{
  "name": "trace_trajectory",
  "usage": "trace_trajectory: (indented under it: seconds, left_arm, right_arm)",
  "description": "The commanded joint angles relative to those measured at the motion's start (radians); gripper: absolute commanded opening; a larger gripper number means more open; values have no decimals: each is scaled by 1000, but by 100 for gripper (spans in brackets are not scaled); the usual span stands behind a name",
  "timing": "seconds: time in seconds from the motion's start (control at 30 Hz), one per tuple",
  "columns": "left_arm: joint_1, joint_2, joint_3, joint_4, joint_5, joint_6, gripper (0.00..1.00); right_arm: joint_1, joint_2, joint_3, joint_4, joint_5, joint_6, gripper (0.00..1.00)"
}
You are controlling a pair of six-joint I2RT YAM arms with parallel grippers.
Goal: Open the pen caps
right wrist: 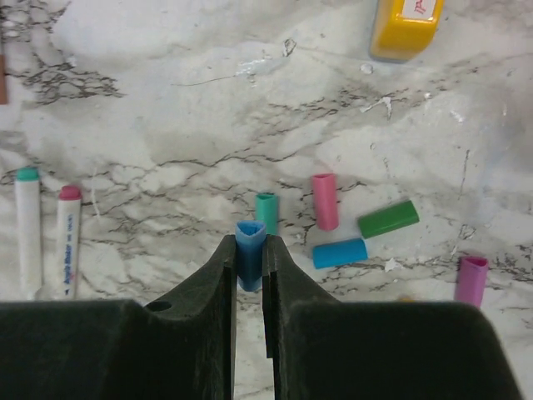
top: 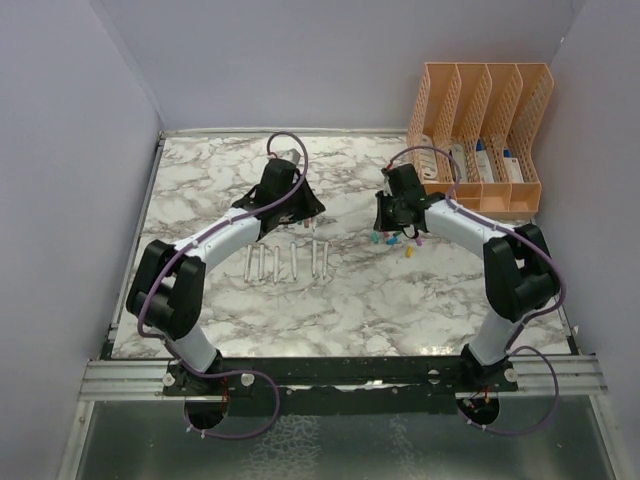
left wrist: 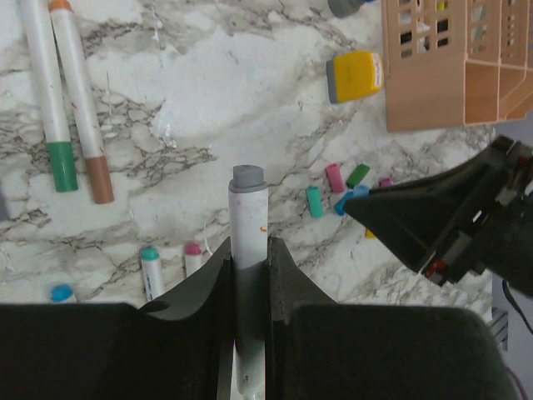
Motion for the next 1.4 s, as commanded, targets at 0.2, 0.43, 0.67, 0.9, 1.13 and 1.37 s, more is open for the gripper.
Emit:
trace_trajectory:
  seconds: [0.2,0.43,0.67,0.9,1.13,1.37]
  left_arm:
    - [-54,-58,-85,-100,54,67,0]
    - [-56,-73,-122,-107,44,70,0]
    - [-57,-63,-119,-125,30,79,0]
    - [-58,-65,-139,-135,-3,84,0]
    - [-58,-62,-150,-178,-107,114,0]
    - [-59,-48,-162,-194,-182,124,0]
  right_arm:
    - [-4,159,138,-17,154,-72,1]
    - [-7,225,176,-12,160,-75,2]
    - [-8,235,186,-3,149,-64,25]
    - [-8,216,197,-3,145,-67,36]
    - [-7,131,179,19,108,-55,42]
    - [-7,44,137,61,67,-56,43]
